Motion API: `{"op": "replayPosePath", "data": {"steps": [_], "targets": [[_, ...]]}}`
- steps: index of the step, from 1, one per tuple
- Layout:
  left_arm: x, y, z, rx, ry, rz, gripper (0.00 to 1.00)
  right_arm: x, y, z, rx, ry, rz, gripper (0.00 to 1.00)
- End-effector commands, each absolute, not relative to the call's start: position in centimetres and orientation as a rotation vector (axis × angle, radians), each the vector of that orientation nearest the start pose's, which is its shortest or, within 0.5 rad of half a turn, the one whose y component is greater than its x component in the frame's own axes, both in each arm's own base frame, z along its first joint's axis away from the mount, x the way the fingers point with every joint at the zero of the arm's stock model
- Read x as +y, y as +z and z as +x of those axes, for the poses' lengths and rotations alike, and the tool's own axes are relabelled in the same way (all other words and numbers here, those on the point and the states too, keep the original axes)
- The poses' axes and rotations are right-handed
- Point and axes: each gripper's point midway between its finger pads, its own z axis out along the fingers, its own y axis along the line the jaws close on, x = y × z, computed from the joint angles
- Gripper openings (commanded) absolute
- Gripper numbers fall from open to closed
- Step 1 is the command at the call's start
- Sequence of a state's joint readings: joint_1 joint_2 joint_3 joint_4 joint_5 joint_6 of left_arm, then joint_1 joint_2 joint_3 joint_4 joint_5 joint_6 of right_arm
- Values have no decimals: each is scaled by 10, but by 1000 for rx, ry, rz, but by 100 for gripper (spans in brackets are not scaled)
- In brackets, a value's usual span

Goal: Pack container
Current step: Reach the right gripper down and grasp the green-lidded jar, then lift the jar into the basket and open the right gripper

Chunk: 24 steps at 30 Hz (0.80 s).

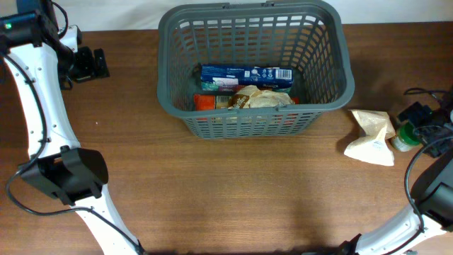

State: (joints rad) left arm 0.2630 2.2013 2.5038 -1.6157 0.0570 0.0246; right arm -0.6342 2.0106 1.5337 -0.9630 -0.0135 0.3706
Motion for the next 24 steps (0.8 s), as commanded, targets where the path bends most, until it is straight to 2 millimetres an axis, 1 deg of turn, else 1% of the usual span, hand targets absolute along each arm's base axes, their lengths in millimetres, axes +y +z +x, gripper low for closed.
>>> {"op": "replayPosePath", "data": {"steps": [1, 3, 5, 7, 8, 9, 10, 12, 13, 14, 15, 16, 17, 18, 19, 21, 22, 23, 24], "targets": [[107, 220, 441, 2856, -51, -350, 99, -242, 27, 323, 2679, -34, 1500, 99], [107, 220, 441, 2856, -51, -350, 99, -243, 18, 321, 2692, -33, 1516, 99], [107, 220, 441, 2856, -51, -350, 99, -244, 14, 320, 2693, -29, 1527, 100], [107, 220, 441, 2856, -51, -350, 99, -245, 14, 319, 2693, -29, 1531, 72], [107, 220, 441, 2856, -51, -350, 99, -245, 14, 319, 2693, -28, 1532, 61], [107, 220, 441, 2856, -51, -350, 99, -245, 14, 318, 2697, -27, 1534, 48], [107, 220, 441, 2856, -51, -350, 99, -244, 14, 317, 2701, -26, 1536, 42], [107, 220, 441, 2856, -51, -350, 99, -242, 16, 314, 2711, -24, 1541, 27], [107, 220, 441, 2856, -51, -350, 99, -241, 18, 313, 2711, -24, 1542, 24], [107, 220, 441, 2856, -51, -350, 99, -240, 23, 313, 2702, -24, 1554, 16], [107, 220, 441, 2856, -51, -350, 99, -240, 33, 313, 2681, -24, 1574, 7], [107, 220, 441, 2856, -51, -350, 99, -241, 44, 314, 2661, -22, 1579, 4], [107, 220, 441, 2856, -51, -350, 99, -242, 60, 317, 2633, -25, 1573, 4], [107, 220, 441, 2856, -51, -350, 99, -243, 86, 323, 2592, -19, 1544, 4], [107, 220, 441, 2856, -51, -350, 99, -244, 105, 327, 2563, -10, 1521, 4], [107, 220, 441, 2856, -51, -350, 99, -237, 170, 340, 2469, 36, 1415, 4], [107, 220, 441, 2856, -51, -350, 99, -228, 206, 348, 2430, 67, 1322, 4], [107, 220, 441, 2856, -51, -350, 99, -213, 251, 356, 2381, 96, 1185, 4], [107, 220, 441, 2856, -51, -350, 99, -202, 280, 360, 2345, 107, 1090, 4]]}}
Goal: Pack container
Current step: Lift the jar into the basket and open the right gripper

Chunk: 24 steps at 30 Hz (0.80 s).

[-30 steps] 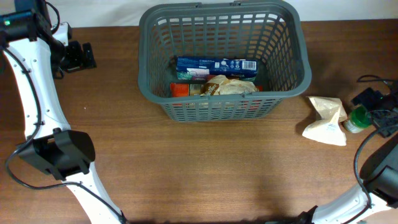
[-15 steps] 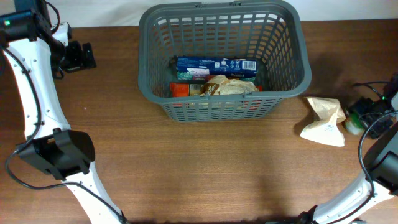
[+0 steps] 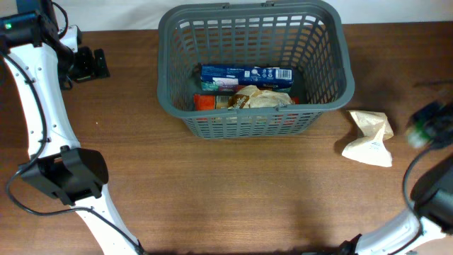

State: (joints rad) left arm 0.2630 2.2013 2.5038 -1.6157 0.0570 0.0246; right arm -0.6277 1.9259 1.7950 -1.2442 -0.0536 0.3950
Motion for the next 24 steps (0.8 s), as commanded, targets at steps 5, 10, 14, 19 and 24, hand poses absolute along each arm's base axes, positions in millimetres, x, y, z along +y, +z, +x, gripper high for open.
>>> {"op": "replayPosePath", "data": {"steps": [5, 10, 14, 19, 24], "targets": [[107, 220, 441, 2856, -51, -350, 99, -83, 409, 376, 2194, 174, 448, 4], [107, 220, 441, 2856, -51, -350, 99, 73, 395, 393, 2280, 341, -99, 4], [107, 220, 441, 2856, -51, -350, 99, 155, 318, 419, 2461, 360, -307, 4], [107, 220, 441, 2856, -51, -350, 99, 225, 229, 429, 2621, 400, -540, 4], [107, 220, 441, 2856, -51, -350, 99, 257, 168, 427, 2731, 391, -632, 5]]}}
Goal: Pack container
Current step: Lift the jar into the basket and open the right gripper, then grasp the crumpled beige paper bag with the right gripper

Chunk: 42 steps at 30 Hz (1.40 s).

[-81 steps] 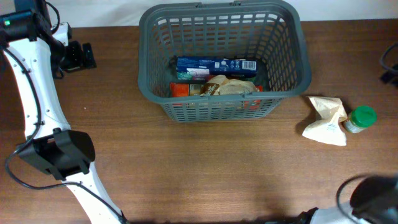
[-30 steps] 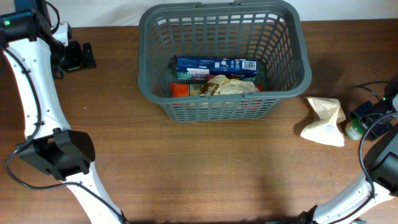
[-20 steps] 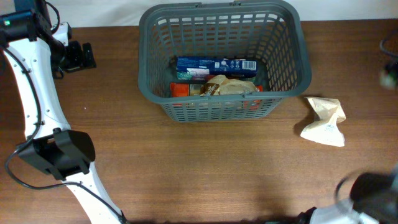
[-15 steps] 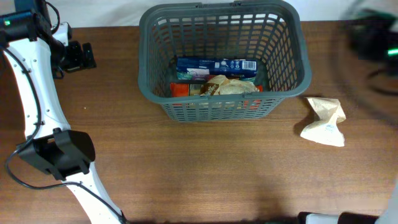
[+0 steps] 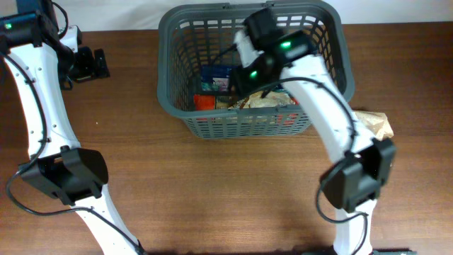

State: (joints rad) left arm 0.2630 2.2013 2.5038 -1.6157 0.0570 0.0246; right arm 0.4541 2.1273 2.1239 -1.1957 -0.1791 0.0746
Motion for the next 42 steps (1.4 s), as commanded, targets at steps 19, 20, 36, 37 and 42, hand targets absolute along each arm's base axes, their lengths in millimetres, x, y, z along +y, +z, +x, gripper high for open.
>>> {"op": "replayPosePath", "data": {"steps": [19, 20, 36, 37, 42], "targets": [[107, 220, 441, 2856, -51, -350, 99, -94, 429, 389, 2219, -205, 463, 99], [107, 220, 441, 2856, -51, -350, 99, -117, 424, 386, 2218, -206, 536, 99], [107, 220, 441, 2856, -51, -350, 99, -143, 95, 370, 2869, 135, 838, 99], [107, 220, 441, 2856, -51, -350, 99, -139, 86, 369, 2876, 137, 827, 99], [107, 220, 441, 2856, -51, -350, 99, -133, 48, 360, 2889, 134, 826, 99]]}}
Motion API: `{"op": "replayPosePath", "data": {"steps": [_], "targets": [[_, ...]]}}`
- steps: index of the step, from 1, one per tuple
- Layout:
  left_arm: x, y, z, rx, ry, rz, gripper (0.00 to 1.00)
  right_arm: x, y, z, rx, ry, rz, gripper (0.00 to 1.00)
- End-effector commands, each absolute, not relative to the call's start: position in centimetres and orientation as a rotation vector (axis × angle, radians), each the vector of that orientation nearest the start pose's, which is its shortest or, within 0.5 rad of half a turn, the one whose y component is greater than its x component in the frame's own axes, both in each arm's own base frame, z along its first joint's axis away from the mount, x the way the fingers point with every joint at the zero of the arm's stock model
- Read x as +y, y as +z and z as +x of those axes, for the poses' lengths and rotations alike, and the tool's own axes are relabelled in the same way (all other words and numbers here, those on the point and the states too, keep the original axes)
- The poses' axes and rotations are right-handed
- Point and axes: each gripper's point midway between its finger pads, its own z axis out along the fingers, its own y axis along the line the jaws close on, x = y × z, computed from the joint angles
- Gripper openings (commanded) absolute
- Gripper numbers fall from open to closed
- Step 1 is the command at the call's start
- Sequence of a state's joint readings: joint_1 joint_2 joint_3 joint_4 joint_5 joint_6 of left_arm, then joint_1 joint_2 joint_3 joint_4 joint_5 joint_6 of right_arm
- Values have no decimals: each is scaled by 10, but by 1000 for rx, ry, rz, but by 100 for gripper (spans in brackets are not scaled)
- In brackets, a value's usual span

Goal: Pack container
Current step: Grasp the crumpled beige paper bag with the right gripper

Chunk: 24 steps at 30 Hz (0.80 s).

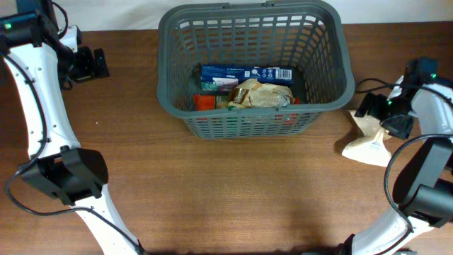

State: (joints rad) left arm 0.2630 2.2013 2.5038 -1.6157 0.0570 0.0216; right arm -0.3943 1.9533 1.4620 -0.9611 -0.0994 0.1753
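The grey plastic basket (pixel 248 126) stands at the back middle of the table. Inside it lie a blue box (pixel 244 73), a crinkled tan bag (pixel 262 95) and an orange packet (pixel 204 102). A cream pouch (pixel 367 145) lies on the table to the right of the basket. My right gripper (pixel 381 117) sits at the pouch's upper end, its dark fingers apart on either side of it. At the far back left my left gripper (pixel 92 64) is open and holds nothing.
A black cable (pixel 371 83) runs across the table behind the right gripper. The left arm's white links (pixel 42 113) stretch along the table's left side, and the right arm's base (pixel 417 191) stands at the front right.
My right arm was stretched over the basket, with its gripper above the contents. Now it is back at the right, at the cream pouch. The tan bag in the basket lies slightly differently.
At first my right gripper was at the right edge beside the pouch, at a small green-capped item. Then it appeared blurred and raised there, then over the basket. Now it is at the pouch and the green-capped item is out of sight. The left arm stayed put.
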Motion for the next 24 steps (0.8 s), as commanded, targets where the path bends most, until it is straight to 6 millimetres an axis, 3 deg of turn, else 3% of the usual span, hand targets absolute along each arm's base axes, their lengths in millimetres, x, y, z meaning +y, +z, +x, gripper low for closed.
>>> {"op": "replayPosePath", "data": {"steps": [1, 3, 4, 8, 9, 11, 13, 14, 17, 18, 19, 22, 24], "targets": [[107, 220, 441, 2856, -51, -350, 99, -132, 43, 358, 2892, 135, 827, 99], [107, 220, 441, 2856, -51, -350, 99, -130, 30, 355, 2887, 137, 841, 99], [107, 220, 441, 2856, -51, -350, 99, -130, 26, 353, 2882, 138, 860, 93], [107, 220, 441, 2856, -51, -350, 99, -128, 17, 349, 2877, 142, 899, 35], [107, 220, 441, 2856, -51, -350, 99, -127, 17, 349, 2874, 145, 908, 7], [107, 220, 441, 2856, -51, -350, 99, -125, 24, 354, 2859, 188, 904, 4], [107, 220, 441, 2856, -51, -350, 99, -126, 46, 363, 2831, 223, 898, 4], [107, 220, 441, 2856, -51, -350, 99, -130, 64, 369, 2803, 218, 891, 4], [107, 220, 441, 2856, -51, -350, 99, -141, 147, 392, 2677, 192, 837, 4], [107, 220, 441, 2856, -51, -350, 99, -140, 199, 403, 2595, 192, 785, 4], [107, 220, 441, 2856, -51, -350, 99, -136, 239, 408, 2531, 193, 736, 4], [107, 220, 441, 2856, -51, -350, 99, -111, 350, 415, 2327, 181, 568, 4], [107, 220, 441, 2856, -51, -350, 99, -77, 412, 417, 2198, 199, 423, 4]]}}
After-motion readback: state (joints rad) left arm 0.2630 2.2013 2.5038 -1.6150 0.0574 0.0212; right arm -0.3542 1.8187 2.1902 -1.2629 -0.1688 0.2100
